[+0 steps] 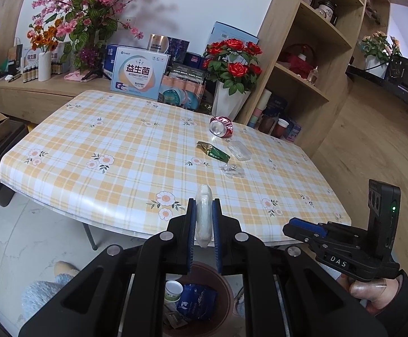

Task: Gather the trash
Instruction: 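Carry both items over the brown bin and open the right tool, then open the left tool over the bin to drop the white item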

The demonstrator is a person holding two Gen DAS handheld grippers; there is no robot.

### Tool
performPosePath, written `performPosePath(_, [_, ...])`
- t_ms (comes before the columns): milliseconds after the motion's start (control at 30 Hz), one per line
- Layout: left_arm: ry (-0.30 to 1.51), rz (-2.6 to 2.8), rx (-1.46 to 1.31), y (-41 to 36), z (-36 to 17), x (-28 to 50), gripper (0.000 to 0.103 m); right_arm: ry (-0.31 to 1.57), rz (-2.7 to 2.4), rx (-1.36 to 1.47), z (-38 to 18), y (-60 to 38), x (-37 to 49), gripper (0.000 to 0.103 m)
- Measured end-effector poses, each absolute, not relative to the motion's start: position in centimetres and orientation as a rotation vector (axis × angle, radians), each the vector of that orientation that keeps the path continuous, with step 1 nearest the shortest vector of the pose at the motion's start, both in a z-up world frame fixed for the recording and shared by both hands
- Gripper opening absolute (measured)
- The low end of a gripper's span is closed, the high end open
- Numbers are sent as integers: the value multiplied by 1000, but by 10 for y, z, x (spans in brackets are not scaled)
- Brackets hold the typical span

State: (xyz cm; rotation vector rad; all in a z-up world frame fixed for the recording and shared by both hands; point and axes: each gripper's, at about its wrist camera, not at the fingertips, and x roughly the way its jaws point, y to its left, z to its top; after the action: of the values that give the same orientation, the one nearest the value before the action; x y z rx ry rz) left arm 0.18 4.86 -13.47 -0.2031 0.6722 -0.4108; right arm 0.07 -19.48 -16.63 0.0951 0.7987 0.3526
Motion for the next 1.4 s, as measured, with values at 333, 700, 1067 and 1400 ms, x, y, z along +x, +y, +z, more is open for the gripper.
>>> performPosePath(333, [686,-429,-192,41,-138,4,12,667,205,50,-135,-220,12,95])
performPosePath(700, [716,-461,-141,21,-143,8,12,636,147,41,-127,-242,23,97])
performPosePath(1067, [772,-494,-104,3,-159,12,12,594,100,49,-121,-257,21,97])
performPosePath(1400, [821,-552,-63,-16,-171,13,30,591,96,84,-119,-266,15,97])
